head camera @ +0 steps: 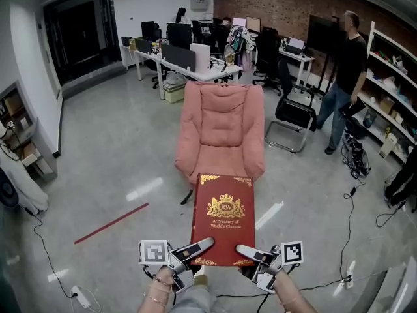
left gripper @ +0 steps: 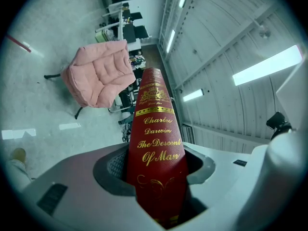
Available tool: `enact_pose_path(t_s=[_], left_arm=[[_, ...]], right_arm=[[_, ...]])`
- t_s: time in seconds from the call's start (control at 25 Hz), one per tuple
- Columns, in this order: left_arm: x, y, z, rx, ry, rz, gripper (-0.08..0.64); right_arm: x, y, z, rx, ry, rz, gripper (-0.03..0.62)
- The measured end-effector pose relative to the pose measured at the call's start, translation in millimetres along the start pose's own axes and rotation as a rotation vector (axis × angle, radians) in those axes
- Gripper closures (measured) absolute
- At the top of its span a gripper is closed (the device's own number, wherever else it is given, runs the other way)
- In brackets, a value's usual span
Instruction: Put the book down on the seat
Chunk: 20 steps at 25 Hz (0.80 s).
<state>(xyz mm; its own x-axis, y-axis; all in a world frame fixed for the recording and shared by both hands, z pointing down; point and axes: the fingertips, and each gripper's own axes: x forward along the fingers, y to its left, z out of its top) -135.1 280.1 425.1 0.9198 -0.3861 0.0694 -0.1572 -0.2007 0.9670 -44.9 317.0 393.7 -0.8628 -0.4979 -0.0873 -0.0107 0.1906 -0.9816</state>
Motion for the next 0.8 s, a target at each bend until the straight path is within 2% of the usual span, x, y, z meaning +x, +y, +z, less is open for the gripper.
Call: enact_pose_path(t_s=[0.08,0.12,0.16,0.2,0.28,0.32,0.36,0.44,0.48,0.6,0.8], left_arm=[[-11,38,20,0.077,0.012,0.162,0.319],[-12,43,30,0.112,0.017,0.188,0.319],[-9,40,39,0.132,0.017,0.169,0.319],[-3,32,46,0.129,0.013,0.116,0.319],[14,7,59,0.148,0.004,-0.053,0.319],[19,-5,64,0.139,0.003,-0.110,0.319],[23,-19,67,0.098,0.003,-0.140,0.319],[26,-34,70,-0.002,0.002,-0.146,0.319],[25,-31,73,-0.026,0.001,-0.132,0.319],[23,-7,88,-0.035,-0.001,-0.101,0.319],[33,-21,102,-0.052,0.018,-0.178,0.319]], right_arm=[[9,-1,12,-0.005,-0.002,-0.001,0.337],[14,-2,18,-0.006,-0.004,-0.001,0.337],[19,-2,23,-0.006,-0.004,-0.002,0.337],[24,-2,28,-0.006,-0.004,-0.002,0.337],[34,-4,37,-0.005,-0.002,-0.001,0.337],[39,-5,41,-0.008,-0.002,0.000,0.337],[43,-7,45,-0.011,-0.001,0.003,0.337],[51,-12,52,-0.016,0.001,0.001,0.337],[54,-15,56,-0.014,0.001,-0.002,0.337],[66,-22,64,-0.010,0.003,-0.012,0.337],[77,-32,77,-0.023,-0.010,-0.024,0.337]])
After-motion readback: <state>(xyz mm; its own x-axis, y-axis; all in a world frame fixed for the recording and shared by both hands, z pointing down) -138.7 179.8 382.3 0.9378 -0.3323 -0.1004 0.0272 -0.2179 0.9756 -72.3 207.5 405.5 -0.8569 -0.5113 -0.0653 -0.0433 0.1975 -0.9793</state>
